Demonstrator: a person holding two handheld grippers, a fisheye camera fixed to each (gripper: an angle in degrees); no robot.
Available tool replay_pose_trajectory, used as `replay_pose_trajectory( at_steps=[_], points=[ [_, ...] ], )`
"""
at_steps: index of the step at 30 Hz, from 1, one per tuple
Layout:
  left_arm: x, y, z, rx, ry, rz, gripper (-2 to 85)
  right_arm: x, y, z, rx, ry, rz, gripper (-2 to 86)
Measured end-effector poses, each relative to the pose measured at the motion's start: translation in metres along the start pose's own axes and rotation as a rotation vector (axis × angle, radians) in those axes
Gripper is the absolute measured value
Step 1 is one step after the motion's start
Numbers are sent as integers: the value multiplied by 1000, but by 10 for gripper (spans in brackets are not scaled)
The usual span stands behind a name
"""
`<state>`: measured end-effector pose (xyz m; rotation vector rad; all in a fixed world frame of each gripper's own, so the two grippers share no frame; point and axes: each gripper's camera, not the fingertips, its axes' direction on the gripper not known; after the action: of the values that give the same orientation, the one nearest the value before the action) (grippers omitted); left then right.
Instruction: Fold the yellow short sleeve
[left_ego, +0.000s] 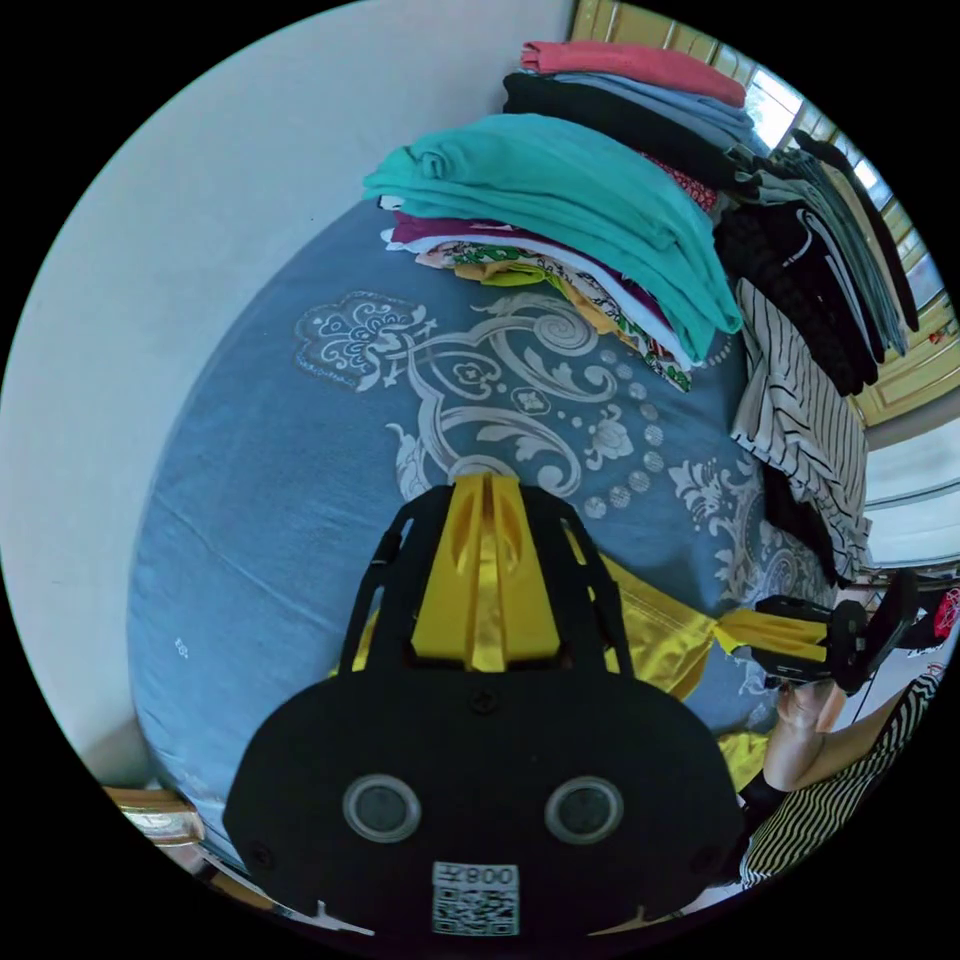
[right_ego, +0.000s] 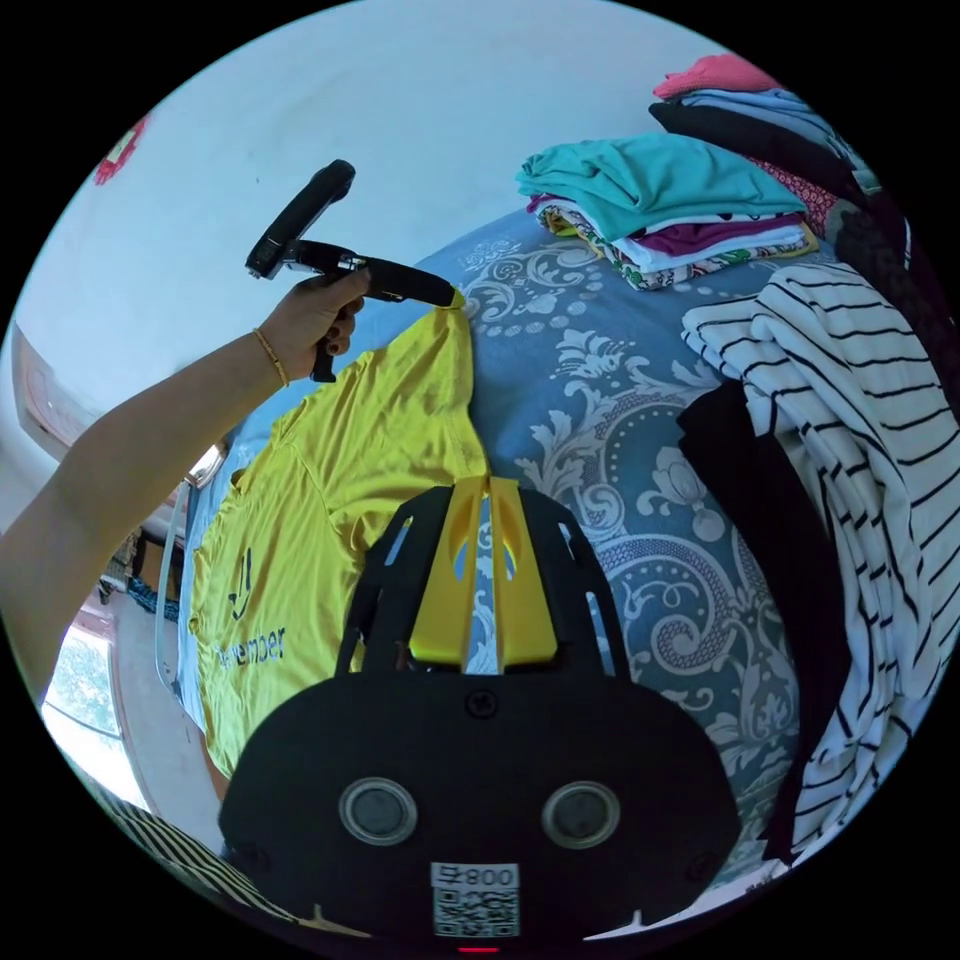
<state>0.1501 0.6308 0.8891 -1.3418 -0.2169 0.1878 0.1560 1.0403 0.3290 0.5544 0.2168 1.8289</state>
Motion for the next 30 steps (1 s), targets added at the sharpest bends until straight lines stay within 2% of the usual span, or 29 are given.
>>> replay_pose_trajectory(
  at_steps=[5,15,21,30],
  points=[
    [-25,-2,-9,77,52,-24,11,-14,0,0,50,4,-33,7],
    [-107,50,-46,225,187,-155,9,-57,-6,5,115,-345,-198,5],
    [-169,110,-61,297,264,-276,10,-100,-15,28,24,-546,-372,5],
    [-240,183,-35,229,294,-409,13,-162,-22,93,-225,-594,-509,5]
  ],
)
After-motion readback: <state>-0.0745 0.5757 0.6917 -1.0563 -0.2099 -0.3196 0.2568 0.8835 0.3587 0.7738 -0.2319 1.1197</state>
